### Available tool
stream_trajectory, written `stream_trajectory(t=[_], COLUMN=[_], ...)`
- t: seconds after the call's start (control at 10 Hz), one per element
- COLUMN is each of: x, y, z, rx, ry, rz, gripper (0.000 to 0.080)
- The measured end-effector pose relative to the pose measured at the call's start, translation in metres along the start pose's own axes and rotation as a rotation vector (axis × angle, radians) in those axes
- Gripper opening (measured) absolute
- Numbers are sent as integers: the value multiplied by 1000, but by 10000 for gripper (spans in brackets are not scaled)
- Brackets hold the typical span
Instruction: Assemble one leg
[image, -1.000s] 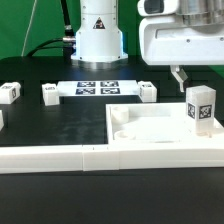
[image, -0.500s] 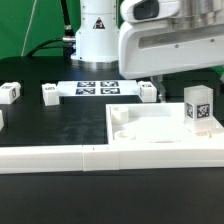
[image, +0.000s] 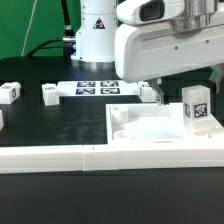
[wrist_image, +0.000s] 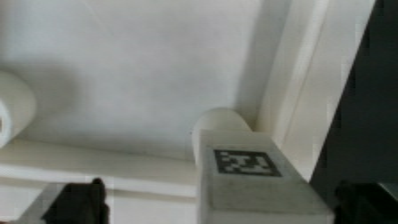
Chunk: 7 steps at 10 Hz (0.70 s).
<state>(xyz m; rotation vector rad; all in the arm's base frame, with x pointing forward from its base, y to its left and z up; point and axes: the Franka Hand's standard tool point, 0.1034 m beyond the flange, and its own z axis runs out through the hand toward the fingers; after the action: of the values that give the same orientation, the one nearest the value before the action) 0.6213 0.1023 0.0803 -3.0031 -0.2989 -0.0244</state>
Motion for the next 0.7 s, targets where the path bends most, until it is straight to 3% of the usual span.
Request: stream_trajectory(t=[0.1,0.2,0.3,0.7], x=[0,0,0,0], y=[0,0,0,-2], z=[0,0,0,1], rx=[0,0,0,4], ry=[0,-1,-1,-2], rz=[0,0,0,106], gripper=[559,376,291,291])
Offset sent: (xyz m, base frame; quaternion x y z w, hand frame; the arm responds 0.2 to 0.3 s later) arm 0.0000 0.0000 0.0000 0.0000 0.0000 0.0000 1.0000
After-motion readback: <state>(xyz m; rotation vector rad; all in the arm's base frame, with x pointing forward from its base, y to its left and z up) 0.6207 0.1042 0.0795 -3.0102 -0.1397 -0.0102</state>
